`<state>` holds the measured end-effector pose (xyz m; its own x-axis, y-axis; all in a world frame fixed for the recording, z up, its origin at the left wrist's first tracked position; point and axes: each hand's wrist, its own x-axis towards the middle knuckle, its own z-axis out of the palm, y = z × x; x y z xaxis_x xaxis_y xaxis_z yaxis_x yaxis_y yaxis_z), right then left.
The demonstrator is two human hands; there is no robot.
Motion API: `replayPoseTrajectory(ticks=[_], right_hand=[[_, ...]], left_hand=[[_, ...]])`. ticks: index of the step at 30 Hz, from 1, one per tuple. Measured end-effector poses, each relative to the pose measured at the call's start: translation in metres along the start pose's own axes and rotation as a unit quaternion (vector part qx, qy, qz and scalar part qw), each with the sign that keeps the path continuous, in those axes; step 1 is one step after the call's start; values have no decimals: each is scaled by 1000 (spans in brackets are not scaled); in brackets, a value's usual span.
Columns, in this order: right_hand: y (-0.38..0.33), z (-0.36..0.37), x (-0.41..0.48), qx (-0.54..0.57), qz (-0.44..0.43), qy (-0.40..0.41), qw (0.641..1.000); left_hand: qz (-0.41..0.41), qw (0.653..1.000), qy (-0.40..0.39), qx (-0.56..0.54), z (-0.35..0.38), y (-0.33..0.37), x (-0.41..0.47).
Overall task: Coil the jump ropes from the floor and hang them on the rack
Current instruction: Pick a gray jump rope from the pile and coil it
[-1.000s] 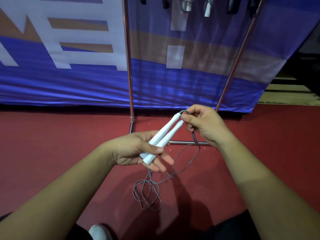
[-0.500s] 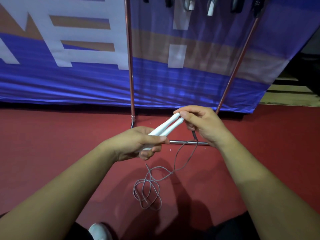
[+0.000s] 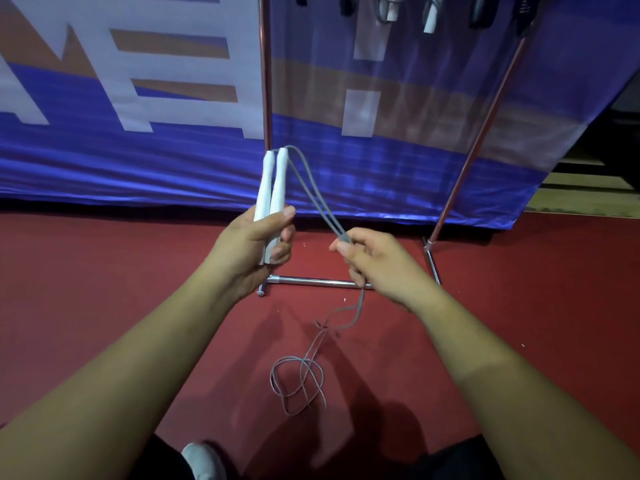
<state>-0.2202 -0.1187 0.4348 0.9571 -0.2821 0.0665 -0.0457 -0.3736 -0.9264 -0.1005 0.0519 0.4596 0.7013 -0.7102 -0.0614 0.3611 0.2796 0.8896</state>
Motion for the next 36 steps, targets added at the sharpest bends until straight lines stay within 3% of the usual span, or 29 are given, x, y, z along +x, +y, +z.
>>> replayPoseTrajectory(ticks=[4,9,16,19,29,36], right_hand=[[2,23,-5,52,24,-11,998],[0,44,-11,168,68,-54,982],[-3,52,-13,180,89,-67,977],[-2,56,-15,167,101,-72,978],[-15,71,-17,167,124,-100,973],[-28,63,-25,164,145,-145,965]], left_hand=[[26,989,91,-110,-1,3,9],[23,985,106,-130,-10,3,12],[38,967,138,-213,-5,4,14],[8,973,120,-195,-3,4,11],[28,991,43,-127,0,1,10],[46,984,167,-37,-10,2,16]])
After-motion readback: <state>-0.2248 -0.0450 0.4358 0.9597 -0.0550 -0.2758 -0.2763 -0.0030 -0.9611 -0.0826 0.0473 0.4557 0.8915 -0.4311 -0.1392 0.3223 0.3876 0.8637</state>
